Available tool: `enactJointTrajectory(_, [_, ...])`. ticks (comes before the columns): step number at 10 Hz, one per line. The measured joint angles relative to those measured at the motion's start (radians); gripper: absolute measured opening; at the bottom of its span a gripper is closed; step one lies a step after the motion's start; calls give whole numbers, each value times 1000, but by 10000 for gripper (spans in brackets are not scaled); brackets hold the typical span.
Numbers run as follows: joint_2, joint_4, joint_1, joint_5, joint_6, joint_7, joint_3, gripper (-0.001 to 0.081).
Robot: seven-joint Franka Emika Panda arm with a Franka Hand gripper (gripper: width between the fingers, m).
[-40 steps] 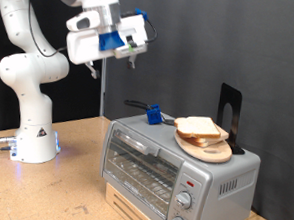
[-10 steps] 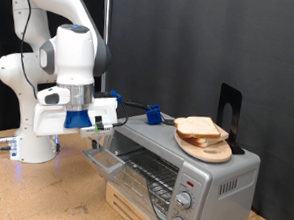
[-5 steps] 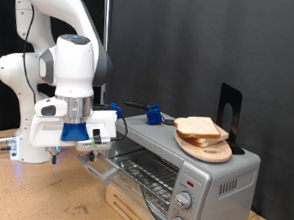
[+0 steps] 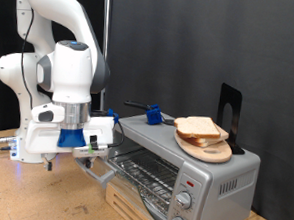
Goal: Make a piece of toast with the oven
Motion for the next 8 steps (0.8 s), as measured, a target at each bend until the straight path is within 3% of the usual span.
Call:
enactJointTrajectory(4, [19, -6, -9, 6, 36, -21, -11, 806])
enactJointTrajectory(8, [56, -6, -31, -88, 53, 56, -25, 806])
